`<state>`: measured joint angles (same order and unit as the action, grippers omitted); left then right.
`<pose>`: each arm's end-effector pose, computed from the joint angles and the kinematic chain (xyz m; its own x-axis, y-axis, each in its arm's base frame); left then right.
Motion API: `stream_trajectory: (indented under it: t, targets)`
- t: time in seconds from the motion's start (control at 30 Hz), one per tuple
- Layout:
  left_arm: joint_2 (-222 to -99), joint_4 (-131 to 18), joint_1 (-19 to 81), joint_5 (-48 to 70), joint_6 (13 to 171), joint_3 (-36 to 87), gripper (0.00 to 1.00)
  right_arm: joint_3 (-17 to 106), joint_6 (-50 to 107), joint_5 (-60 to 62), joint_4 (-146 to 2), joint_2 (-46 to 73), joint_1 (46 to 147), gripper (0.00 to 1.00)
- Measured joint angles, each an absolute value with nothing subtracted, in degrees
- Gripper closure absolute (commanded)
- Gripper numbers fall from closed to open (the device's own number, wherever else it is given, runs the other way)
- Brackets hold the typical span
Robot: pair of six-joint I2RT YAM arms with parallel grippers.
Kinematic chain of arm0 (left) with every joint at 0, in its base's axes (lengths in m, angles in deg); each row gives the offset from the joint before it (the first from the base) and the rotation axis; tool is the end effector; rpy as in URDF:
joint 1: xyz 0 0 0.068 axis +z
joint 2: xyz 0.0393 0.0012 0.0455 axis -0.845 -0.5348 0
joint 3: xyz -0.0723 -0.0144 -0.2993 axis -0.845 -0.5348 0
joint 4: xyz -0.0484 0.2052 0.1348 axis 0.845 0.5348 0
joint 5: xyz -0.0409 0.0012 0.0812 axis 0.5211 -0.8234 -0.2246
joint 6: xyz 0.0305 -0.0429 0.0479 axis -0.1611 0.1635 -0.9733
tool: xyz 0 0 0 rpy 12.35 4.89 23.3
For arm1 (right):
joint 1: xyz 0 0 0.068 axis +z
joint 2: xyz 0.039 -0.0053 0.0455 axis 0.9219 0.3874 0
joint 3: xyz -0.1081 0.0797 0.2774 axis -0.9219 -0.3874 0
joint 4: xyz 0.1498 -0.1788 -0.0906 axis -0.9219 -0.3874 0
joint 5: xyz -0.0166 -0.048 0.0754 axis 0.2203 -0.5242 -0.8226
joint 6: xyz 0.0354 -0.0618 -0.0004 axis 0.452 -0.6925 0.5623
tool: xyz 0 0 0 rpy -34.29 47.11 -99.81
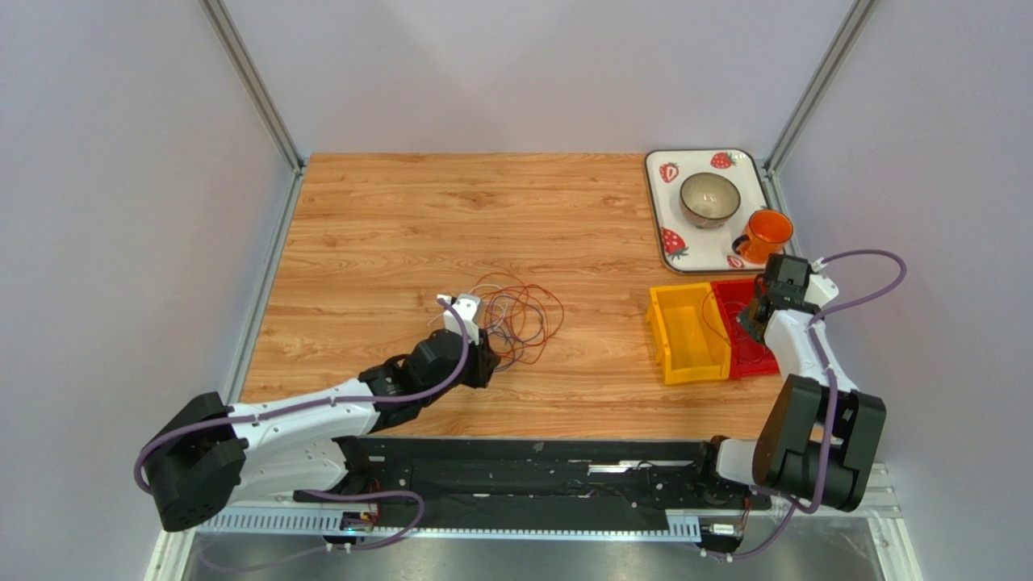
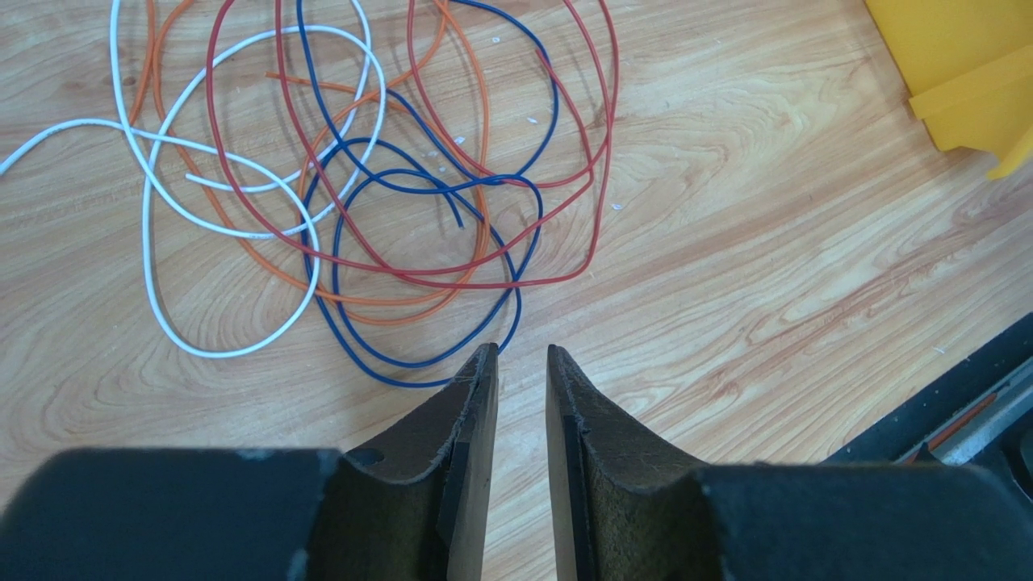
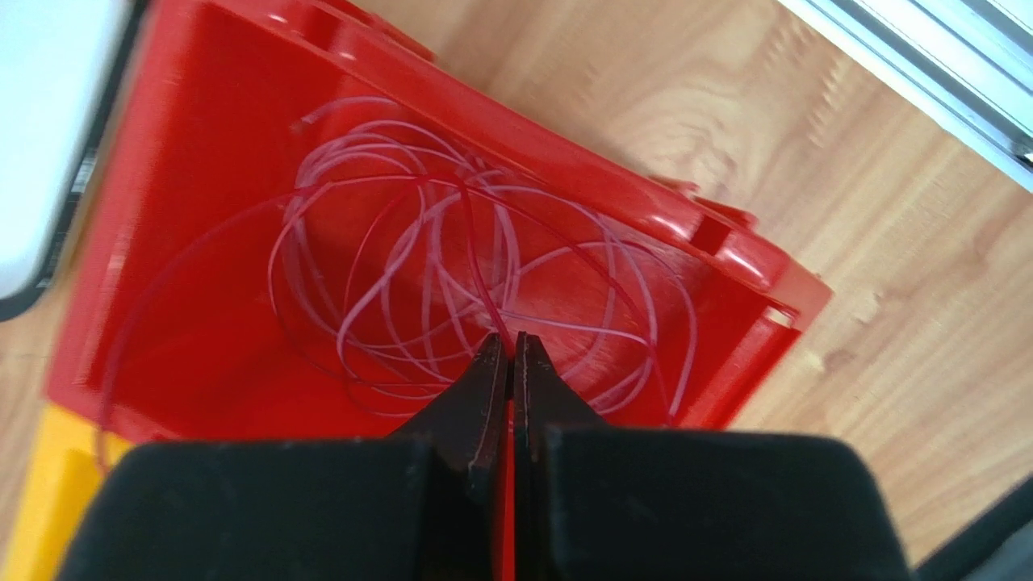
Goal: Untangle the cables
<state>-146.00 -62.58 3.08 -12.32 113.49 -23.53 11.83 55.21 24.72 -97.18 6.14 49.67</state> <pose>0.1330 -0.1609 0.2151 -0.6022 -0.0693 -0.7953 0.3888 0.8446 -0.3680 0.2210 -0.0869 0.2246 -0.4264 0.6898 -0.5850 0.8027 0.5868 0.1068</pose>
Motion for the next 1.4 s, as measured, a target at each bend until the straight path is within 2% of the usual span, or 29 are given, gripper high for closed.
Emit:
stream_trajectory:
  t: [0.1, 0.13, 0.2, 0.3, 0.5, 0.7, 1.0, 1.13, 1.27, 1.4]
  targets:
    - [-145.63, -62.64, 3.08, -12.32, 113.51, -23.53, 0.7, 11.85, 55.61, 26.45, -99.25, 6.73, 49.67, 1.0]
    - [-145.52, -62.71, 3.08, -12.32, 113.51, -23.53, 0.7, 11.85, 55.67, 27.17, -99.6, 6.65, 49.67, 0.87]
    - [-145.45, -62.84, 3.08, -12.32, 113.51, -23.53, 0.7, 11.98, 55.87, 27.83, -100.33, 6.63, 49.67, 0.83]
    - [-145.35, -62.86, 3.08, -12.32, 113.51, -23.53, 0.7, 12.22, 55.63, 27.96, -101.4, 6.08, 49.67, 0.71]
    - [-144.36, -63.1, 3.08, -12.32, 113.51, -23.55, 0.7, 15.2, 54.71, 26.54, -104.67, -1.27, 49.67, 0.59]
    - [-144.3, -63.28, 3.08, -12.32, 113.51, -23.55, 0.7, 22.32, 53.31, 23.56, -106.55, -4.26, 51.55, 0.59]
    - [-143.49, -63.3, 3.08, -12.35, 113.54, -24.16, 0.7, 22.21, 51.78, 23.15, -112.54, -4.74, 68.53, 0.6]
    - [-143.49, -63.3, 3.08, -12.35, 113.54, -24.36, 0.7, 21.91, 49.92, 23.45, -115.89, -4.41, 70.94, 0.6]
    - [-143.49, -63.3, 3.08, -12.32, 113.54, -24.43, 0.7, 22.69, 49.31, 25.27, -118.62, -0.68, 72.99, 0.56]
    - [-143.47, -63.32, 3.08, -12.35, 113.54, -24.43, 0.7, 27.61, 47.98, 30.86, -122.27, 8.75, 78.1, 0.57]
